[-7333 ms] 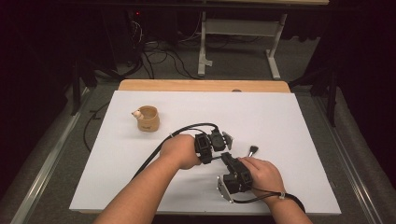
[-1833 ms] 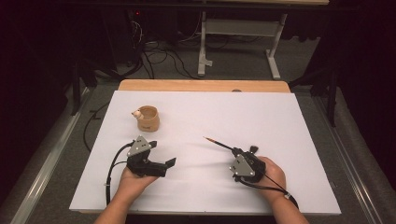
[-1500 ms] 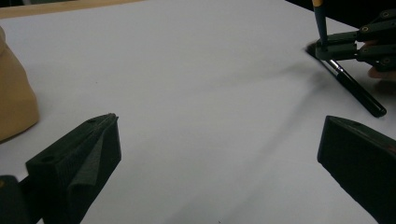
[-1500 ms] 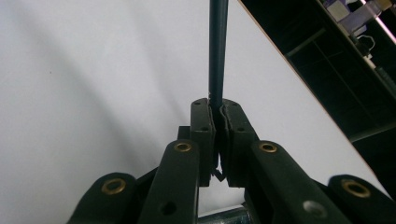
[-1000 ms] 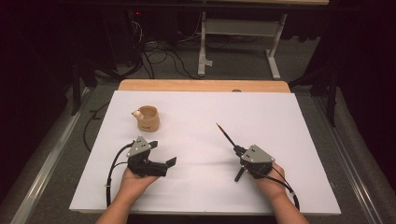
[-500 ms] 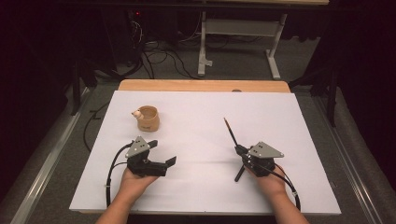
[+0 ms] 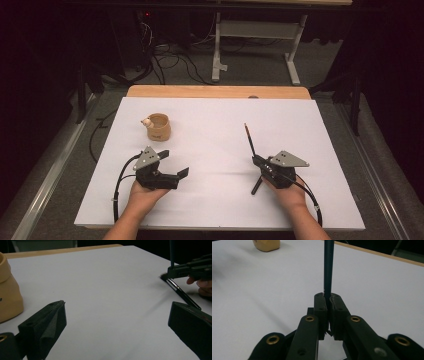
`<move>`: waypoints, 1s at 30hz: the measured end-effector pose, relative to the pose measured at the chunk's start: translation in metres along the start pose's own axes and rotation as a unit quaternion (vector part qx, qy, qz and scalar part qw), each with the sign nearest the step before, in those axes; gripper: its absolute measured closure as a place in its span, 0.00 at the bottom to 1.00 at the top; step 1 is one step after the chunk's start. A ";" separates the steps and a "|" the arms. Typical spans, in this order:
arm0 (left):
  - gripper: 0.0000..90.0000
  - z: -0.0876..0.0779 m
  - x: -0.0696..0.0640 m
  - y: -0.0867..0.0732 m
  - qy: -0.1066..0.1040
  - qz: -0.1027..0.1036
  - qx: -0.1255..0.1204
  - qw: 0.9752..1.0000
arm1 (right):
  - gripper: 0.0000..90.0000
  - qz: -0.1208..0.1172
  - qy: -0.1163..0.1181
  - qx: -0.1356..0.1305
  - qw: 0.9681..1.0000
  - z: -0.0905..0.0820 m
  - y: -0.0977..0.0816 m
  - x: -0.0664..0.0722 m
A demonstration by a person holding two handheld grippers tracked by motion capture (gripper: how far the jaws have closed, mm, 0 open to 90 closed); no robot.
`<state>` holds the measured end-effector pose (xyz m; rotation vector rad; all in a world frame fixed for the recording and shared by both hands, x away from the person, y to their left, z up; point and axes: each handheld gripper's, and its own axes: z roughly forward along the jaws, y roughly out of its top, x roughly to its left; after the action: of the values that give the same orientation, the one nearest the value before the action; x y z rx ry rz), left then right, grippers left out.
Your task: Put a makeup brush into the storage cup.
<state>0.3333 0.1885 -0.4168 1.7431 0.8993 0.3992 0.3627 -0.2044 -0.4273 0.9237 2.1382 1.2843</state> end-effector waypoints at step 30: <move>0.09 -0.004 -0.011 0.003 -0.028 0.009 -0.023 0.999 | 0.97 -0.044 0.018 -0.022 0.999 0.019 0.028 0.041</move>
<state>0.3246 0.1822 -0.4104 1.7129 0.8283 0.3787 0.3575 -0.1532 -0.4134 0.7859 2.1440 1.3079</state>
